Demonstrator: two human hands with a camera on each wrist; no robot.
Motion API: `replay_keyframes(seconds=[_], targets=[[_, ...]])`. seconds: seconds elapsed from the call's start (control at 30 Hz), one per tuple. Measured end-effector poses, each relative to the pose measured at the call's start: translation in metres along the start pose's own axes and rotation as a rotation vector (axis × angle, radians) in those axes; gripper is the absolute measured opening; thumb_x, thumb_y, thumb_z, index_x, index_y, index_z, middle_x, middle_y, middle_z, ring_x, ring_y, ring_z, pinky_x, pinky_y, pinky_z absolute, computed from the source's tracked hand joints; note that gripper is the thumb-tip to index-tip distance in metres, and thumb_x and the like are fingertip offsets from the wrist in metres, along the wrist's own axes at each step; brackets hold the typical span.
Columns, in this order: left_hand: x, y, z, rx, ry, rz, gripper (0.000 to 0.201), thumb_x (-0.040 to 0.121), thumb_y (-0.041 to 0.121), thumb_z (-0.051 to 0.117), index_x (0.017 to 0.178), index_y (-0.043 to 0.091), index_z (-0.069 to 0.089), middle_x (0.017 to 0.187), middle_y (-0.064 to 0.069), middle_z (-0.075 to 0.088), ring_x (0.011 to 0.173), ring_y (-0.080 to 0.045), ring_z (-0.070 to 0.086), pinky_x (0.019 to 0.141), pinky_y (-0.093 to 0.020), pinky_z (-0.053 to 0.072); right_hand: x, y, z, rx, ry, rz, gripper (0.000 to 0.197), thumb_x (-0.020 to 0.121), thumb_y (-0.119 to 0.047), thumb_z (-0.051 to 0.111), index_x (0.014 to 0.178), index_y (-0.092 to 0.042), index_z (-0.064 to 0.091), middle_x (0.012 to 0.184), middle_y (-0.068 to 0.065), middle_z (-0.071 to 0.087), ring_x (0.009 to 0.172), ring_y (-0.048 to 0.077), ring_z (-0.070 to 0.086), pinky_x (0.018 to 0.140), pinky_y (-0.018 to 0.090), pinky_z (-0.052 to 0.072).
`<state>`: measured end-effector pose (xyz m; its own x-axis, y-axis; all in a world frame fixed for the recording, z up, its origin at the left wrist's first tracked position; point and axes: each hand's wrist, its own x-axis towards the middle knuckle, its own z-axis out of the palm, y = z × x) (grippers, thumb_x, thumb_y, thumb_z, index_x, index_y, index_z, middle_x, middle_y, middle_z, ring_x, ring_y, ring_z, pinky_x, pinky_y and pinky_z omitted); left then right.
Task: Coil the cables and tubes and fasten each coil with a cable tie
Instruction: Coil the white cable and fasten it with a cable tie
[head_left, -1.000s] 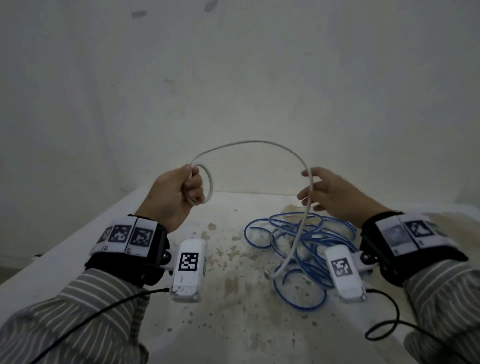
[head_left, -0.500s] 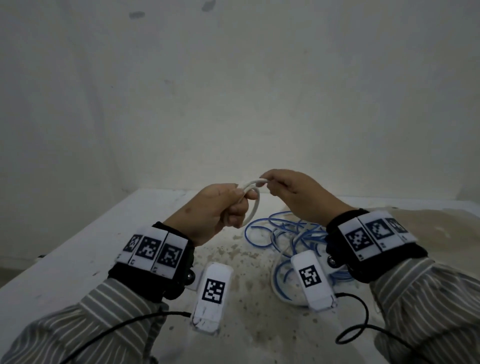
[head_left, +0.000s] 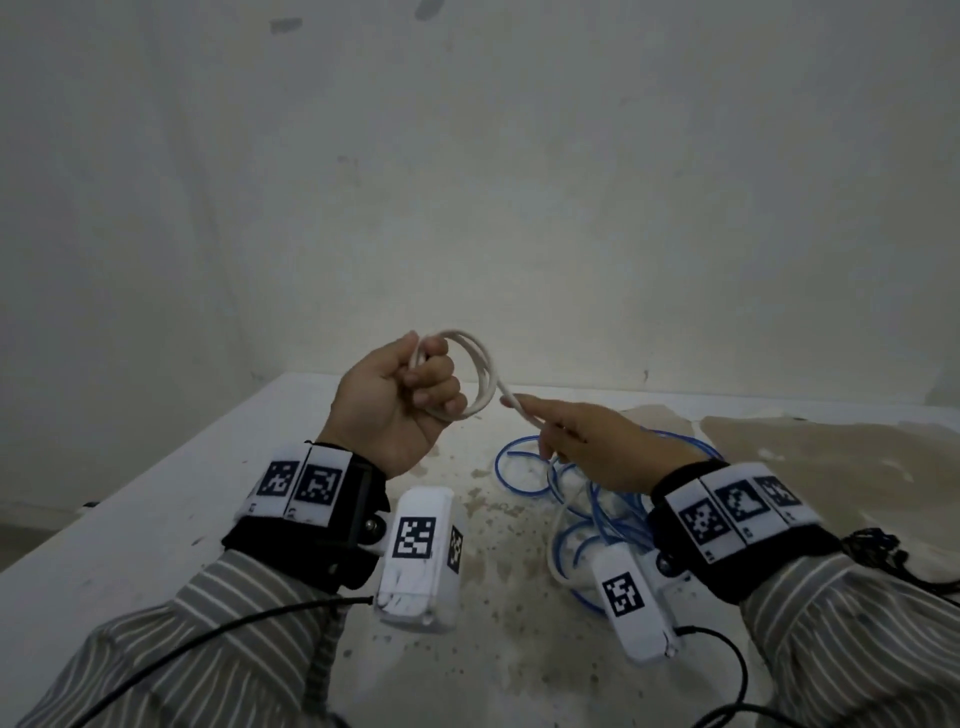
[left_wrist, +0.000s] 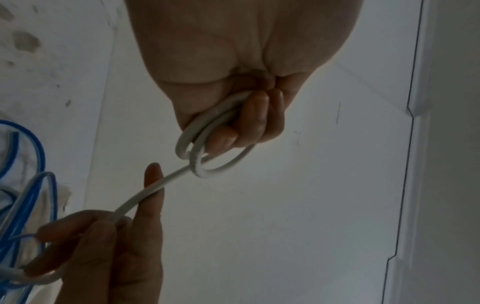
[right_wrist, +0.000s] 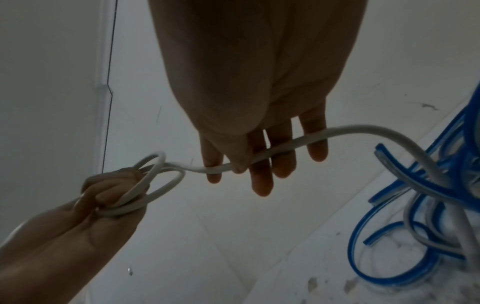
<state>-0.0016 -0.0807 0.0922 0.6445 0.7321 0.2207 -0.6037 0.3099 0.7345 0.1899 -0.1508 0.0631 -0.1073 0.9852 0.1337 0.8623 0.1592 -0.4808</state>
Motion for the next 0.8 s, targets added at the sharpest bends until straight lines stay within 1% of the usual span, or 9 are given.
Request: replay_keyframes(seconds=[0.07,0.13,0.33,0.43,0.53,0.6,0.7,0.73,0.8], targets=[[0.002,-0.002,0.002,0.031,0.007,0.018,0.035,0.097,0.027,0.024,0.070,0.016,0.044,0.044,0.009,0.033,0.037,-0.006,0.032,0.046,-0.016,0.039,0.002,-0.004,0.003,-0.044,-0.034,-0.005,0.048,0.102,-0.016,0.026,0.142,-0.041,0.023,0.092,-0.004,0.056,0.068,-0.004,0.042,0.065,0.010,0.033],[0.004,-0.004,0.002,0.071,0.019,0.044,0.034,0.099,0.027,0.022,0.074,0.016,0.042,0.047,0.009,0.036,0.040,-0.006,0.035,0.049,-0.017,0.040,0.002,-0.007,0.005,-0.077,-0.039,-0.019,0.048,0.101,-0.014,0.026,0.144,-0.037,0.026,0.097,-0.003,0.057,0.069,-0.004,0.042,0.065,0.014,0.034],[0.011,-0.004,-0.004,0.102,0.085,0.139,0.032,0.100,0.024,0.022,0.076,0.015,0.042,0.050,0.008,0.042,0.043,-0.007,0.039,0.060,-0.022,0.035,0.001,-0.017,0.009,-0.134,-0.021,-0.081,0.033,0.100,-0.014,0.032,0.126,-0.014,0.051,0.107,-0.003,0.062,0.070,-0.002,0.045,0.060,0.008,0.032],[0.010,0.005,-0.004,0.093,0.077,0.158,0.032,0.100,0.025,0.023,0.078,0.015,0.043,0.048,0.010,0.038,0.041,-0.006,0.035,0.054,-0.018,0.037,-0.004,-0.011,0.012,0.013,0.063,-0.055,0.029,0.099,-0.013,0.033,0.124,-0.024,0.043,0.111,-0.007,0.062,0.079,0.008,0.058,0.064,0.017,0.040],[0.005,0.010,-0.004,0.125,0.049,0.136,0.031,0.099,0.025,0.024,0.079,0.015,0.045,0.046,0.009,0.034,0.039,-0.005,0.032,0.048,-0.017,0.036,-0.010,-0.004,0.008,0.105,0.148,-0.031,0.024,0.099,-0.016,0.035,0.111,-0.036,0.040,0.100,-0.008,0.066,0.071,0.015,0.064,0.056,0.019,0.044],[0.002,0.010,-0.005,0.107,0.022,0.118,0.029,0.096,0.025,0.027,0.077,0.015,0.046,0.045,0.008,0.032,0.037,-0.004,0.030,0.046,-0.017,0.034,-0.011,0.000,0.004,0.072,0.143,-0.013,0.031,0.099,-0.016,0.036,0.109,-0.045,0.041,0.095,-0.008,0.067,0.071,0.015,0.063,0.061,0.023,0.049],[0.001,0.014,-0.008,-0.003,-0.021,0.123,0.027,0.083,0.025,0.037,0.066,0.015,0.055,0.044,0.008,0.032,0.036,-0.004,0.031,0.044,-0.016,0.035,-0.011,0.008,0.003,-0.060,0.073,-0.001,0.050,0.100,-0.016,0.032,0.125,-0.059,0.030,0.091,-0.010,0.064,0.076,0.012,0.058,0.071,0.026,0.048],[0.001,0.016,-0.009,-0.025,-0.019,0.132,0.028,0.081,0.025,0.039,0.062,0.016,0.057,0.044,0.008,0.032,0.035,-0.004,0.031,0.044,-0.015,0.036,-0.010,0.011,0.003,-0.086,0.057,-0.003,0.052,0.100,-0.015,0.031,0.130,-0.058,0.026,0.089,-0.011,0.062,0.075,0.009,0.055,0.070,0.023,0.046],[0.002,0.016,-0.011,-0.036,0.010,0.152,0.027,0.084,0.024,0.038,0.065,0.016,0.055,0.045,0.009,0.033,0.036,-0.004,0.032,0.045,-0.015,0.037,-0.009,0.012,0.004,-0.100,0.047,-0.016,0.048,0.101,-0.015,0.032,0.137,-0.047,0.032,0.089,-0.011,0.060,0.072,0.005,0.052,0.069,0.019,0.042]])
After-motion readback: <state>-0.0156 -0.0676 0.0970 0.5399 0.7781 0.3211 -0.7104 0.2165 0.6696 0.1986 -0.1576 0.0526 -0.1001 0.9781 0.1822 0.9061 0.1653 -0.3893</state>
